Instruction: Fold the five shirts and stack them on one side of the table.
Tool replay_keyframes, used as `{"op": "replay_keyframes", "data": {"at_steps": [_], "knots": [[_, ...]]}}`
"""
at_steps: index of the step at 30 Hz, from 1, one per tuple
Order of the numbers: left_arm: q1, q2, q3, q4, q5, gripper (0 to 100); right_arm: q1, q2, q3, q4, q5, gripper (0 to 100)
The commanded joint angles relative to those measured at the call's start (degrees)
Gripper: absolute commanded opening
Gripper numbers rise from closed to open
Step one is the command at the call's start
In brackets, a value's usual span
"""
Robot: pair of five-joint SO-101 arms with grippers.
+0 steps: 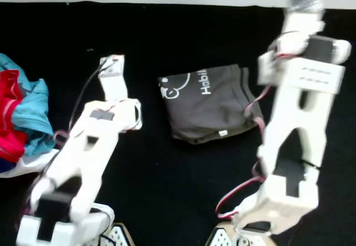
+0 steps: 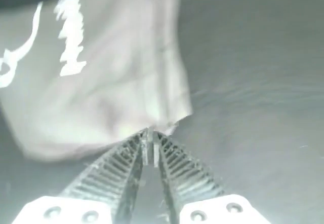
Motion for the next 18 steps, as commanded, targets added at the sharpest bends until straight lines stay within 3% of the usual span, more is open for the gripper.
{"op": "replay_keyframes", "data": {"at_steps": [1,7,13,18], "knots": [[-0.5,8.4,-10.6,-0.2,0.4,16,-3.6,-4.6,19.6,-10.4,-0.3,0.9],[-0.5,20.7,-23.0,0.1,0.4,16,-2.2,-4.4,33.8,-23.1,-0.2,0.9],[-0.6,29.9,-30.3,0.2,0.4,16,6.2,-1.5,38.7,-35.6,3.9,0.9],[-0.4,31.5,-32.4,3.2,0.4,16,11.6,5.4,35.0,-34.2,3.9,0.9]]}}
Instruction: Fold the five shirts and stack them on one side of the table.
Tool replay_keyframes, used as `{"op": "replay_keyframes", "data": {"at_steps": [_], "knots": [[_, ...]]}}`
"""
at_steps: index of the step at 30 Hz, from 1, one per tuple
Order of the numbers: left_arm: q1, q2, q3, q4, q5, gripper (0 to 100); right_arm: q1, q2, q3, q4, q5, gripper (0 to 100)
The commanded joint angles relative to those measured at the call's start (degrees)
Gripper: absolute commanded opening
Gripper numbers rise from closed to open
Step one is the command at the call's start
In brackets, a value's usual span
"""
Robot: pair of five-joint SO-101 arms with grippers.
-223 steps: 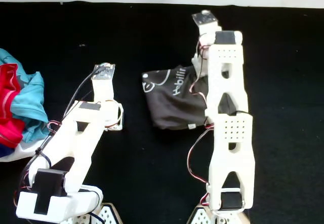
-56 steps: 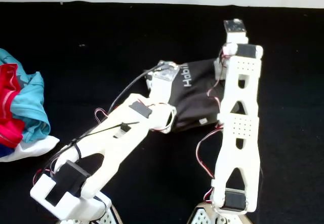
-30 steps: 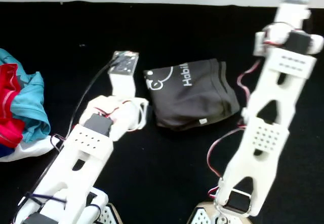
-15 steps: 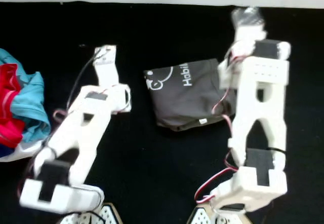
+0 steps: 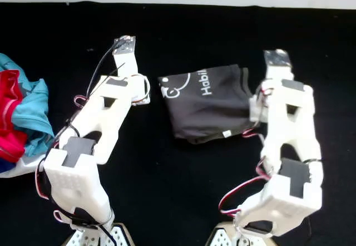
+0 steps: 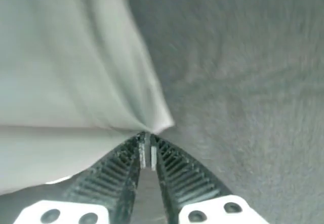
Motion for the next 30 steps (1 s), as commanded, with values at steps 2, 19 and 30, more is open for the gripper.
{"op": "replay_keyframes", "data": {"at_steps": [2,19,30], "knots": [[-0.4,0.7,-3.3,2.5,0.4,16,4.4,2.0,-5.6,3.9,0.9,0.9],[-0.4,0.8,-3.6,2.5,0.3,16,-13.3,7.2,-34.3,17.4,-3.8,9.5],[-0.4,0.8,-3.6,2.5,0.3,16,-14.4,35.0,-60.8,13.3,-3.8,9.8]]}}
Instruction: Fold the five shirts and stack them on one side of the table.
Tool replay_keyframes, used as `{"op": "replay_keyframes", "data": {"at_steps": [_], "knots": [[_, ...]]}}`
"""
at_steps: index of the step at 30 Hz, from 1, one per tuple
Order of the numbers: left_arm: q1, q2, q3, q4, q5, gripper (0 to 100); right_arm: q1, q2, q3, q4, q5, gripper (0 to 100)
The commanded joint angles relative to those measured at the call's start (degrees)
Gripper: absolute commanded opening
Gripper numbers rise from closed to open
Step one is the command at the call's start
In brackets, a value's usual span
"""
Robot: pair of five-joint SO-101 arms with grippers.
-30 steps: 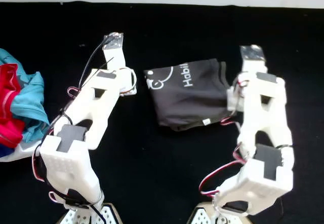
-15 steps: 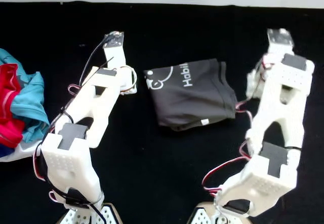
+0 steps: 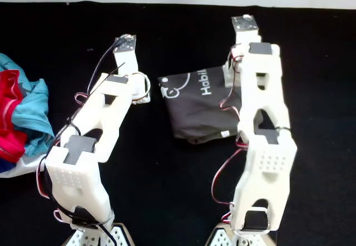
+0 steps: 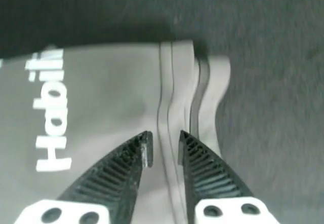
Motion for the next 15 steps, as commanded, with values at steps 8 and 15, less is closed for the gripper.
{"op": "replay_keyframes", "data": {"at_steps": [8,15], "knots": [[-0.4,0.1,-1.5,0.0,0.3,16,0.6,19.4,-29.4,3.1,-0.4,9.4],[-0.3,0.1,-1.5,0.0,0.3,16,5.0,21.8,-40.0,8.0,-0.4,1.8]]}}
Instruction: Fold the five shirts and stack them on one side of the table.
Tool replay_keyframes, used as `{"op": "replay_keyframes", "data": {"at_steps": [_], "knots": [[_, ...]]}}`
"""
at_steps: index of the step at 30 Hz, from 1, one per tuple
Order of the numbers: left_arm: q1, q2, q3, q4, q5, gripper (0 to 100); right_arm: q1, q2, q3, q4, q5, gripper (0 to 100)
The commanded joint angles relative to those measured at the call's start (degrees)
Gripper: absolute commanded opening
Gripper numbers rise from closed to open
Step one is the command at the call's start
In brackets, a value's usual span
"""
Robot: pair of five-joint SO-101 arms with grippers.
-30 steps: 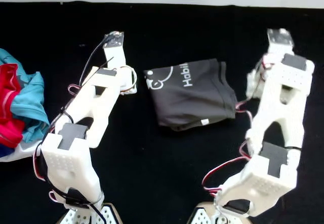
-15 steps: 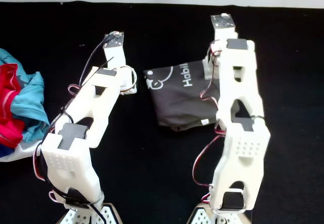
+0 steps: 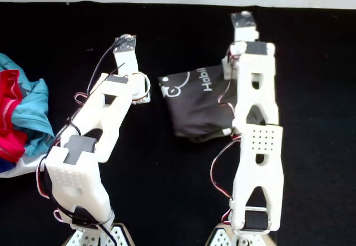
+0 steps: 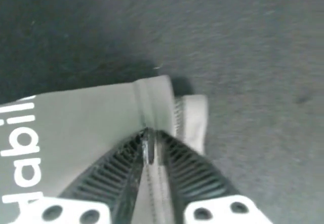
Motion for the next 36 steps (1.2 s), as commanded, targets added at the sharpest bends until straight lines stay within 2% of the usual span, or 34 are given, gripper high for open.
{"op": "replay_keyframes", "data": {"at_steps": [1,4,7,11,14,16,21,29,32,34,36], "knots": [[-0.3,0.1,-1.5,0.0,0.3,16,3.6,-0.8,-5.5,1.0,-0.4,1.8],[-0.3,0.1,-1.5,0.0,0.3,16,4.9,-1.1,-6.3,1.7,-0.4,2.3],[-0.3,0.1,-1.5,0.0,0.3,16,4.7,-2.1,-8.9,7.6,-0.4,3.4],[-0.3,0.1,-1.5,0.0,0.3,16,2.8,-3.8,-13.4,19.0,-0.6,17.1],[-0.3,0.1,-1.5,0.0,0.3,16,0.4,-5.5,-12.6,19.6,-0.6,28.6],[-0.3,0.1,-1.5,0.0,0.3,16,-2.2,-5.6,-11.6,19.6,-0.7,31.6],[-0.3,0.1,-1.5,0.0,0.3,16,-6.3,-5.9,-5.5,19.6,-0.7,31.6],[-0.3,0.1,-1.5,0.0,0.3,16,-6.3,-4.8,9.9,15.7,-0.7,31.7],[-0.3,0.1,-1.5,0.0,0.3,16,-5.2,-2.8,10.7,12.8,-0.5,31.3],[-0.3,0.1,-1.5,0.0,0.3,16,-4.4,-1.4,10.6,11.8,-0.6,27.0],[-0.3,0.1,-1.5,0.0,0.3,16,-3.7,-0.1,10.6,11.4,-0.4,13.3]]}}
